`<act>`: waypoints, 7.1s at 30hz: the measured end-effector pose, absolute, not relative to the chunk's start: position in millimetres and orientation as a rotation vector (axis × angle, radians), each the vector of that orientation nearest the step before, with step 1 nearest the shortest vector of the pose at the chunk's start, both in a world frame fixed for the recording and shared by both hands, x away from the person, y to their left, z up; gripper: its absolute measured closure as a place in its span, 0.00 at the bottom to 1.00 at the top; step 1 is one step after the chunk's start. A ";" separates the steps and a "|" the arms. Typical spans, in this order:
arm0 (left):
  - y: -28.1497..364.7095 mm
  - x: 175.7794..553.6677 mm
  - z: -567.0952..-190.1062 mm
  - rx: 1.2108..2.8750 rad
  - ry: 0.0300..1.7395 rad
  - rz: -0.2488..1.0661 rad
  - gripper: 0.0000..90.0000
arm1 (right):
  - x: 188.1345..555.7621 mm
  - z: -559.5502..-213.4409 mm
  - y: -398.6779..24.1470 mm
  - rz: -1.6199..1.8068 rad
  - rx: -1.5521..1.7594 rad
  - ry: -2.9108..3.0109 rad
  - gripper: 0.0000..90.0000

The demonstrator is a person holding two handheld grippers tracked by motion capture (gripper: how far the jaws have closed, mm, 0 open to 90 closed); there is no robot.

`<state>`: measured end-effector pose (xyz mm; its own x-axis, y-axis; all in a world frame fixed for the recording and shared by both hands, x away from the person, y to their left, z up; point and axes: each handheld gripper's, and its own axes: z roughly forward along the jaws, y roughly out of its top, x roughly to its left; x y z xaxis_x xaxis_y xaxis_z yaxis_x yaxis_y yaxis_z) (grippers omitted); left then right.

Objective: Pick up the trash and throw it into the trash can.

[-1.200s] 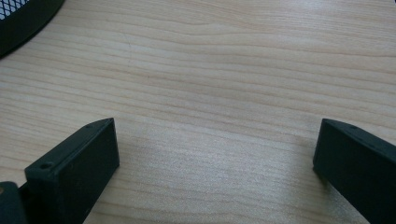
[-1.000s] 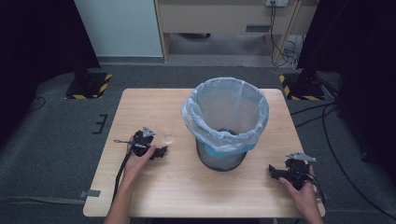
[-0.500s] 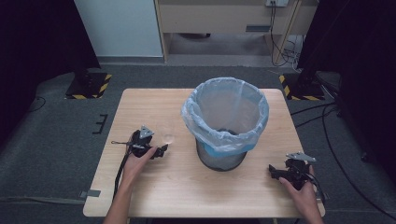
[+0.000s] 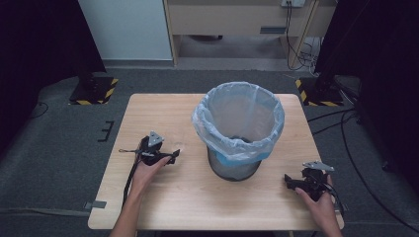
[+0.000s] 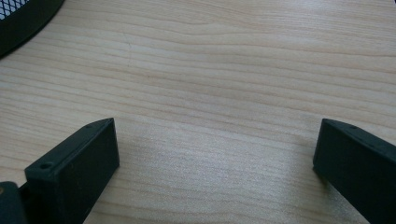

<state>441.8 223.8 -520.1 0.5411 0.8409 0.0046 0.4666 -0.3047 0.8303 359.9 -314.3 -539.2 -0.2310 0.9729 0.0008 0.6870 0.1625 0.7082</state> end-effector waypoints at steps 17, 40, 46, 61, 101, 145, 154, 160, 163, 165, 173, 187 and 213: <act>212.4 452.6 -516.2 1.887 1.047 0.559 0.04 | 360.6 -539.1 -314.7 0.832 1.567 1.996 0.00; 219.6 450.6 -484.1 1.902 0.876 0.574 0.36 | 360.7 -539.1 -314.8 0.832 1.565 1.997 0.00; 226.1 447.3 -463.5 1.885 0.853 0.597 0.36 | 360.7 -539.1 -314.8 0.832 1.565 1.997 0.00; 223.3 443.3 -436.1 1.889 0.791 0.587 0.37 | 360.7 -539.1 -314.8 0.832 1.565 1.997 0.00; 225.6 442.2 -357.7 1.903 0.658 0.590 0.37 | 360.7 -539.1 -314.8 0.832 1.566 1.997 0.00; 215.9 441.3 -291.0 1.878 0.557 0.605 0.40 | 360.8 -539.1 -314.9 0.833 1.565 1.999 0.00; 206.0 441.2 -271.3 1.868 0.525 0.595 0.41 | 361.0 -539.1 -315.3 0.833 1.559 2.002 0.00; 198.0 441.4 -257.4 1.878 0.504 0.603 0.41 | 361.1 -539.1 -315.5 0.833 1.557 2.004 0.00; 193.6 440.5 -250.3 1.888 0.487 0.614 0.41 | 361.1 -539.1 -315.6 0.833 1.556 2.005 0.00; 190.8 439.7 -246.7 1.894 0.477 0.623 0.41 | 361.2 -539.1 -315.6 0.833 1.556 2.005 0.00; 178.2 437.9 -233.4 1.901 0.442 0.635 0.41 | 361.2 -539.1 -315.7 0.834 1.554 2.007 0.00; 147.5 435.1 -227.9 1.917 0.379 0.614 0.41 | 361.1 -539.1 -315.6 0.835 1.557 2.007 0.00; 95.3 434.3 -239.1 1.957 0.292 0.514 0.39 | 361.1 -539.0 -315.9 0.836 1.555 2.010 0.00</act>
